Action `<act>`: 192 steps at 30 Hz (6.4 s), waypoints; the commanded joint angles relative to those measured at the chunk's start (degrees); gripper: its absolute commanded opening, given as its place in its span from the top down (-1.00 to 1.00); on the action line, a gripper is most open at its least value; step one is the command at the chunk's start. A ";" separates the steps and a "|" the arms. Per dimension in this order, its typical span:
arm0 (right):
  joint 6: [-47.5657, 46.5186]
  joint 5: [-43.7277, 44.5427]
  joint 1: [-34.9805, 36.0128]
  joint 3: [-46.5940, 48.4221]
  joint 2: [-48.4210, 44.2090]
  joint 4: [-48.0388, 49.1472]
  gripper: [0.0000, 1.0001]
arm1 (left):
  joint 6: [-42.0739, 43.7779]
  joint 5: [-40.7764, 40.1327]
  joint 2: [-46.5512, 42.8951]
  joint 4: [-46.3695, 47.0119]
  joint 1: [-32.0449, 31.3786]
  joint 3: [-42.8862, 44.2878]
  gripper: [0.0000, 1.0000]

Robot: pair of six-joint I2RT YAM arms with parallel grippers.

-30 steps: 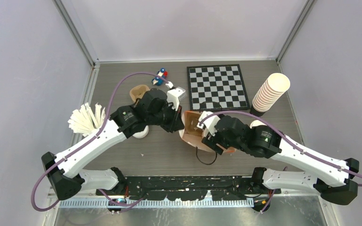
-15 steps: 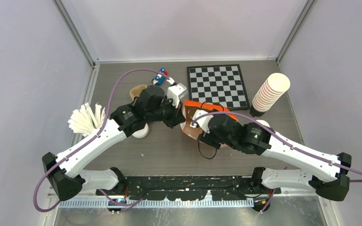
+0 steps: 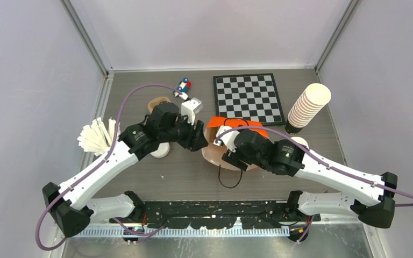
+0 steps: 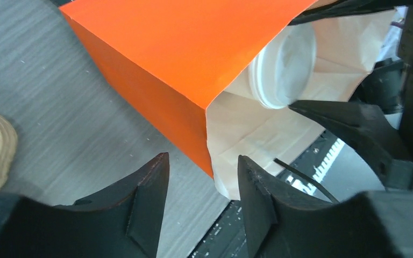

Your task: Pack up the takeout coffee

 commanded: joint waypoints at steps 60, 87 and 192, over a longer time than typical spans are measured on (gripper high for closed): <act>-35.44 -5.45 -12.28 -4.93 2.77 12.19 -0.15 | -9.17 9.21 -4.62 9.51 0.11 -8.45 1.00; -40.58 -4.82 -13.43 -9.40 4.23 18.31 -0.16 | -10.51 10.48 -4.84 8.72 0.11 -7.76 1.00; -44.03 -3.73 -6.88 -10.17 5.93 19.21 -0.13 | -11.38 17.22 -6.34 5.19 0.11 -9.64 1.00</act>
